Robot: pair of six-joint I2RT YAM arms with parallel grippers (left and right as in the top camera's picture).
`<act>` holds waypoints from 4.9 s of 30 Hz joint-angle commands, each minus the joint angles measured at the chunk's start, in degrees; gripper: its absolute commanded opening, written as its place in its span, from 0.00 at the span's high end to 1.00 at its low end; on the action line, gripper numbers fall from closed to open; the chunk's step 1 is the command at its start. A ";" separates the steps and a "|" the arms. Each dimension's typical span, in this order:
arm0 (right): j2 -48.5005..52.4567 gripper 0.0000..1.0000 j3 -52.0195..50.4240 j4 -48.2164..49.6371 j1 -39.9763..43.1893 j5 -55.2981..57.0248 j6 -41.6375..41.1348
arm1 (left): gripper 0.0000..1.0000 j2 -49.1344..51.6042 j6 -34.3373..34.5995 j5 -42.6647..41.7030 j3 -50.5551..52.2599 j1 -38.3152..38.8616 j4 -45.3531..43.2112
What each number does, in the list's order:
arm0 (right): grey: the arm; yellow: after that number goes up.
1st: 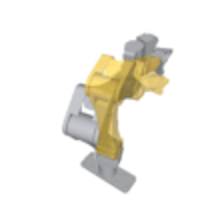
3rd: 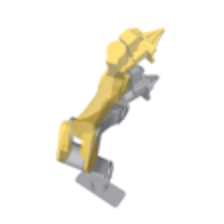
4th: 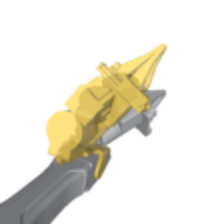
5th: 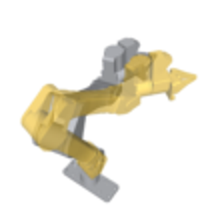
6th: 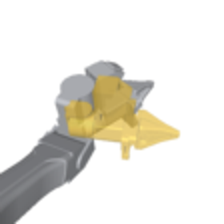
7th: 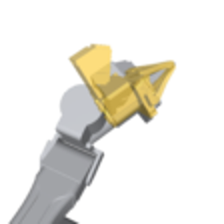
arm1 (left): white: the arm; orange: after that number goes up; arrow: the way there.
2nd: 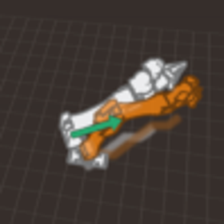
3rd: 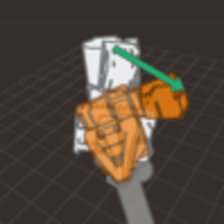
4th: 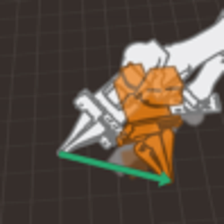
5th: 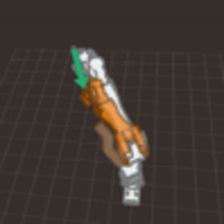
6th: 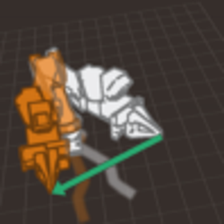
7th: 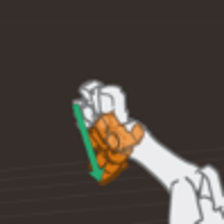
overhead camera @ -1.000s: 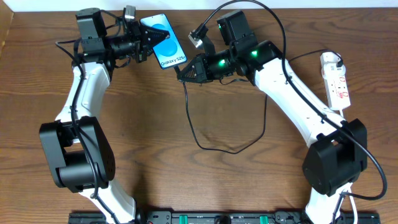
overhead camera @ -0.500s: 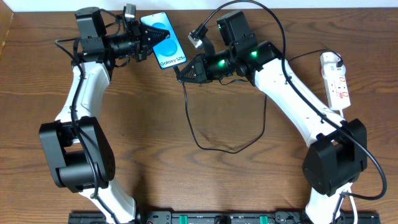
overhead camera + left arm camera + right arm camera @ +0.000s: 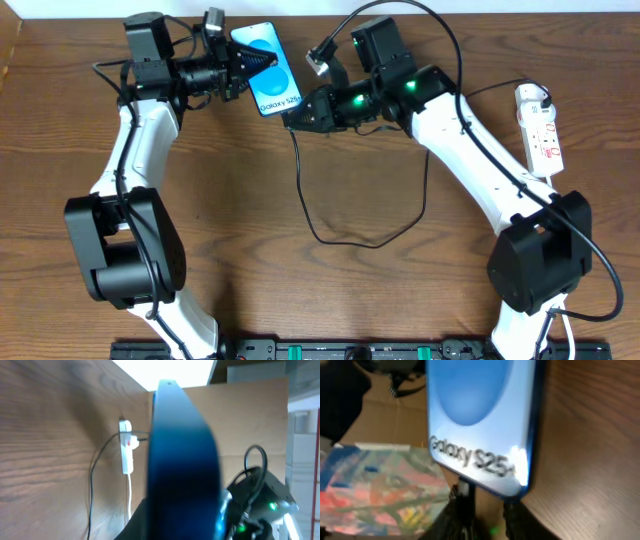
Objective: Plug charger to phone and switch on socket
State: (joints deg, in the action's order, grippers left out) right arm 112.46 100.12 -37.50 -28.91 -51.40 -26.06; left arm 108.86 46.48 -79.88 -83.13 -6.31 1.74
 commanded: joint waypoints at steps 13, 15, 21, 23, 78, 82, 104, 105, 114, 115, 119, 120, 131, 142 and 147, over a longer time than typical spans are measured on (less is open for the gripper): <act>-2.12 0.63 0.74 -5.44 9.84 3.80 3.52 | 0.93 -0.90 -12.81 -2.43 6.62 0.48 2.58; -2.12 0.63 0.74 -8.09 10.75 8.98 4.35 | 0.93 -0.72 -14.01 0.07 9.09 0.68 4.07; -2.12 0.63 0.74 -12.61 10.73 19.08 4.94 | 0.92 -0.55 -19.54 11.04 13.73 2.51 11.78; -2.12 0.63 0.74 -13.14 10.47 20.31 5.22 | 0.93 -0.50 -22.51 16.35 14.08 3.65 16.26; -2.12 0.63 0.70 -19.41 8.44 30.08 6.03 | 0.74 7.04 -27.76 33.68 14.40 10.78 25.20; -2.12 0.63 0.70 -19.61 8.44 30.05 6.43 | 0.69 7.04 -27.76 35.85 14.43 10.78 25.24; -2.12 0.61 0.70 -19.76 8.44 30.08 6.45 | 0.39 6.64 -27.15 45.07 14.12 10.73 26.71; -2.12 0.60 0.70 -19.74 8.44 30.08 6.45 | 0.39 6.64 -27.12 45.51 14.12 10.73 26.73; -2.12 0.58 0.70 -19.76 8.44 30.10 7.13 | 0.36 6.32 -27.36 52.59 14.12 10.73 29.11; -2.12 0.58 0.70 -19.76 8.44 30.10 7.13 | 0.35 6.32 -27.36 52.78 14.12 10.73 29.09; -2.12 0.58 0.70 -19.78 8.44 30.08 7.58 | 0.32 6.32 -27.36 56.33 14.12 10.73 29.92; -2.12 0.58 0.70 -19.80 8.44 30.10 7.80 | 0.32 6.32 -27.36 57.24 14.12 10.73 30.23; -2.12 0.57 0.70 -19.82 8.44 30.08 7.96 | 0.31 6.29 -27.34 60.06 14.12 10.73 31.21; -2.12 0.57 0.70 -20.39 8.46 30.08 9.01 | 0.31 -2.73 -27.36 60.04 13.46 8.98 32.59; -2.12 0.57 0.70 -20.41 8.46 30.05 9.44 | 0.31 -12.28 -27.36 60.04 13.46 6.25 34.77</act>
State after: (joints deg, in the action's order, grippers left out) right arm 112.31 100.14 -57.80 -20.01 -21.58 -18.15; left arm 103.20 19.44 -20.95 -69.67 1.63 35.59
